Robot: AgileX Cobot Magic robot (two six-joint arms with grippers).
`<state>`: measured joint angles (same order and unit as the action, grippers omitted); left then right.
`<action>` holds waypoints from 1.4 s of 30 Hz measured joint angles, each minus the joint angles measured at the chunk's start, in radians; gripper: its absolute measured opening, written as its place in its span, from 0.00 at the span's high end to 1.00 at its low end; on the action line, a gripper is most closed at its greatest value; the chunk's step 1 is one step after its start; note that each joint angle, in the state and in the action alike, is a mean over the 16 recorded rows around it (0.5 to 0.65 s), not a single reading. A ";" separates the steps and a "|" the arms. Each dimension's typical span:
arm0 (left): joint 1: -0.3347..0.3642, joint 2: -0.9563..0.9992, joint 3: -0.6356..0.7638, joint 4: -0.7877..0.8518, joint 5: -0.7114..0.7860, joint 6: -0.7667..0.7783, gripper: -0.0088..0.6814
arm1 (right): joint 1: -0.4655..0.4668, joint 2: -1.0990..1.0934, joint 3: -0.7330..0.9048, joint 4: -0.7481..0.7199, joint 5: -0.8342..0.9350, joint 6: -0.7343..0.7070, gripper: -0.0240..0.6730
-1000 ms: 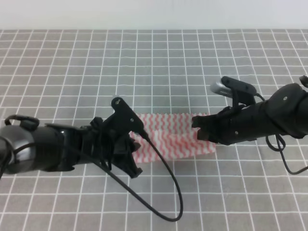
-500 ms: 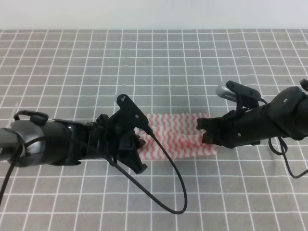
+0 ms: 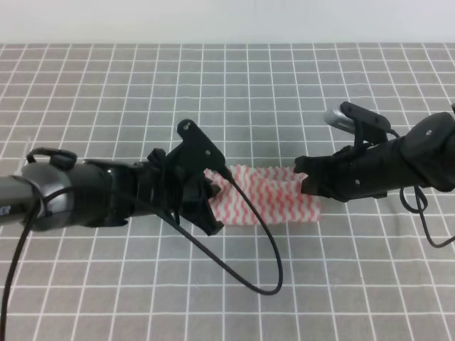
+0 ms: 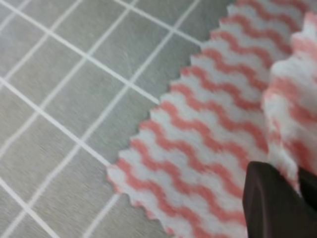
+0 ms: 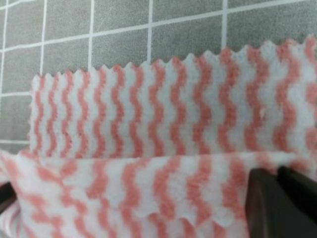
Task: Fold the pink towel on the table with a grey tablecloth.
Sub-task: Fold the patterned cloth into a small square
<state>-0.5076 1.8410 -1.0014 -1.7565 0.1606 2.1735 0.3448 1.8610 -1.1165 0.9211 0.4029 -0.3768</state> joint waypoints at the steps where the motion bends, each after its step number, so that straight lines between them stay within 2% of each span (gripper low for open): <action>1: 0.000 0.002 -0.006 0.000 -0.001 0.001 0.99 | -0.002 0.003 -0.005 0.000 0.002 0.000 0.99; 42: 0.000 0.067 -0.065 0.004 -0.065 0.000 0.99 | -0.006 0.084 -0.061 0.000 0.020 -0.002 0.99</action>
<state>-0.5076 1.9083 -1.0660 -1.7524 0.0957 2.1730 0.3390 1.9453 -1.1771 0.9211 0.4231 -0.3783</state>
